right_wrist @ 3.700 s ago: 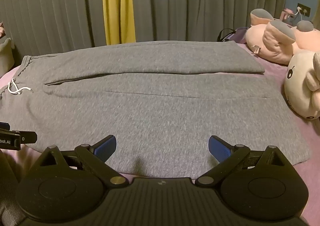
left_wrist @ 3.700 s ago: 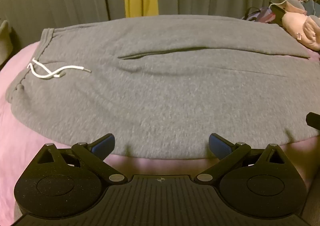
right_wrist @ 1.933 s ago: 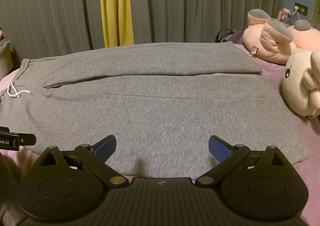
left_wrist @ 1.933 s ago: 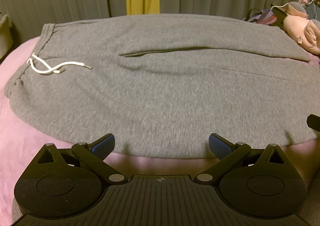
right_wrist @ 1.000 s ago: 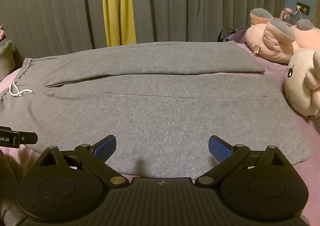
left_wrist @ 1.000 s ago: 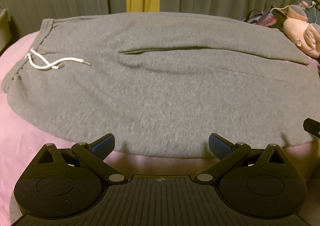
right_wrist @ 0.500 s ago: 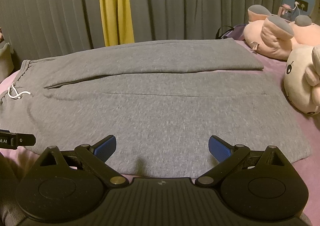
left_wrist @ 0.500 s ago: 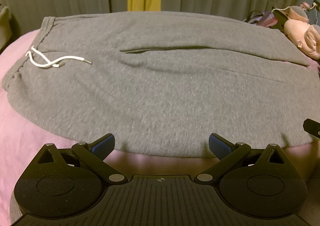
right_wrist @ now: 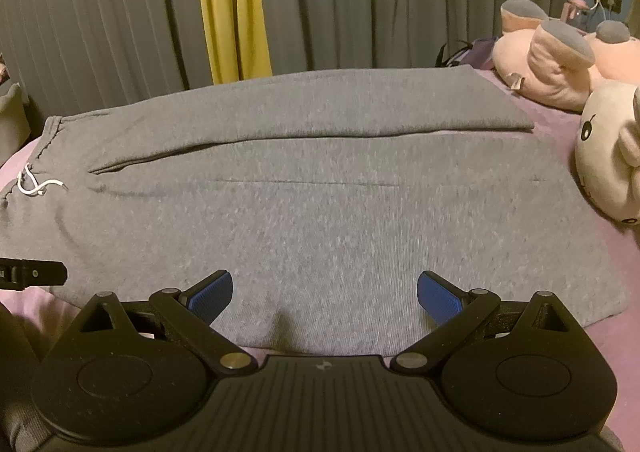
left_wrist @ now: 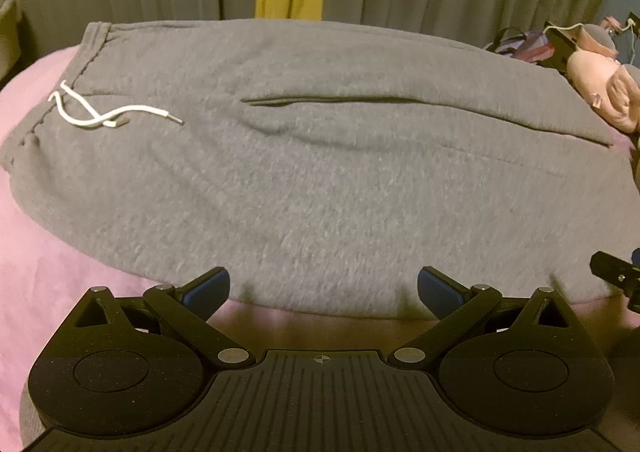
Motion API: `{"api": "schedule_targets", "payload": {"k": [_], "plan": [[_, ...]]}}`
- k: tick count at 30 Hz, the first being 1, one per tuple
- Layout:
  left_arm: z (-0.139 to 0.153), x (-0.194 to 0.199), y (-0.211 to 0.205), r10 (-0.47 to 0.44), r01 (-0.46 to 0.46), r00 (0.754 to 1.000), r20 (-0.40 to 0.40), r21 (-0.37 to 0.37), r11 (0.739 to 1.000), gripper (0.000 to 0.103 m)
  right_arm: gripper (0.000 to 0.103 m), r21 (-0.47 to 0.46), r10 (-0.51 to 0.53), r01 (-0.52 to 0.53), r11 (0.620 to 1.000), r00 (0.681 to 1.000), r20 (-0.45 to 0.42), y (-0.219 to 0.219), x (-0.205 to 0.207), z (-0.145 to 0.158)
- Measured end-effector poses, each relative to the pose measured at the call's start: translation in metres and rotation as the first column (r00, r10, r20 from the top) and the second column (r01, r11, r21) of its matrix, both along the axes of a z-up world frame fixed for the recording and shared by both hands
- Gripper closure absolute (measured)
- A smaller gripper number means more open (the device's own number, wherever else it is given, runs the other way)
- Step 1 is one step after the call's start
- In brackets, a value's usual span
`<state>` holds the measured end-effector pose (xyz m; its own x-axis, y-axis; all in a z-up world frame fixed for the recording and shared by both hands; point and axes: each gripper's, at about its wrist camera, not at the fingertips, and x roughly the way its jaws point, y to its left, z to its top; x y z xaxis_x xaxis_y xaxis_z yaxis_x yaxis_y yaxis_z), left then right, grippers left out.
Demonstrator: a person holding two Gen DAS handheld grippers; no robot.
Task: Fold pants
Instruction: 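Move the right tool to the pant leg hem and open it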
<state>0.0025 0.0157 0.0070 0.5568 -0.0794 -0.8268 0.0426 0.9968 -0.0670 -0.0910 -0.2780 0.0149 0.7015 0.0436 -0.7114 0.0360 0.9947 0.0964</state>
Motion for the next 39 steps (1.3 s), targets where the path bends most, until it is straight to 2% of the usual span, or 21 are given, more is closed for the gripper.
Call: {"api": "schedule_targets", "payload": {"k": [6, 10, 17, 21, 23, 26, 28, 31, 33, 34, 36, 39], "plan": [[0.004, 0.01, 0.007, 0.004, -0.005, 1.0, -0.027, -0.029, 1.0, 0.0, 0.004, -0.059, 0.004, -0.005, 0.998, 1.0, -0.018, 0.003, 0.013, -0.001], [0.015, 0.025, 0.015, 0.028, -0.028, 1.0, 0.004, -0.012, 1.0, 0.0, 0.004, -0.124, 0.01, -0.014, 0.992, 0.999, -0.039, 0.002, 0.028, -0.005], [0.036, 0.079, 0.036, 0.167, -0.165, 0.982, 0.09, -0.038, 0.986, 0.0, 0.004, -0.268, 0.048, -0.081, 0.96, 0.99, -0.13, 0.005, 0.072, -0.026], [0.03, 0.117, 0.045, 0.227, -0.223, 0.97, 0.084, -0.06, 0.973, 0.0, 0.004, -0.344, 0.022, -0.088, 0.935, 0.981, -0.192, 0.006, 0.097, -0.045], [0.021, 0.136, 0.049, 0.264, -0.261, 0.962, 0.075, -0.047, 0.964, 0.0, 0.004, -0.346, 0.019, -0.087, 0.934, 0.98, -0.197, 0.006, 0.103, -0.053], [0.008, 0.163, 0.058, 0.347, -0.344, 0.935, 0.078, -0.046, 0.938, 0.0, 0.004, -0.317, 0.019, -0.076, 0.945, 0.984, -0.179, 0.003, 0.107, -0.057], [-0.001, 0.174, 0.067, 0.408, -0.403, 0.909, 0.08, -0.069, 0.912, 0.0, 0.004, -0.245, -0.002, -0.045, 0.968, 0.982, -0.189, -0.008, 0.109, -0.06], [-0.019, 0.187, 0.073, 0.472, -0.469, 0.876, 0.1, -0.054, 0.881, 0.0, 0.004, -0.054, -0.051, 0.039, 0.998, 0.964, -0.259, -0.036, 0.114, -0.062], [-0.034, 0.19, 0.076, 0.495, -0.499, 0.859, 0.129, -0.006, 0.867, 0.0, 0.004, -0.017, -0.005, 0.0, 1.0, 0.941, -0.339, -0.044, 0.128, -0.053], [-0.043, 0.189, 0.079, 0.506, -0.514, 0.849, 0.148, 0.014, 0.858, 0.0, 0.004, 0.011, 0.009, -0.006, 1.0, 0.938, -0.346, -0.048, 0.135, -0.044], [-0.051, 0.182, 0.084, 0.514, -0.523, 0.835, 0.197, -0.005, 0.852, 0.0, 0.004, 0.094, 0.006, 0.018, 0.995, 0.967, -0.253, -0.06, 0.152, -0.016], [-0.049, 0.179, 0.083, 0.52, -0.544, 0.799, 0.301, -0.004, 0.839, 0.0, 0.004, 0.128, -0.056, 0.071, 0.989, 0.991, -0.121, -0.077, 0.201, 0.02]]}}
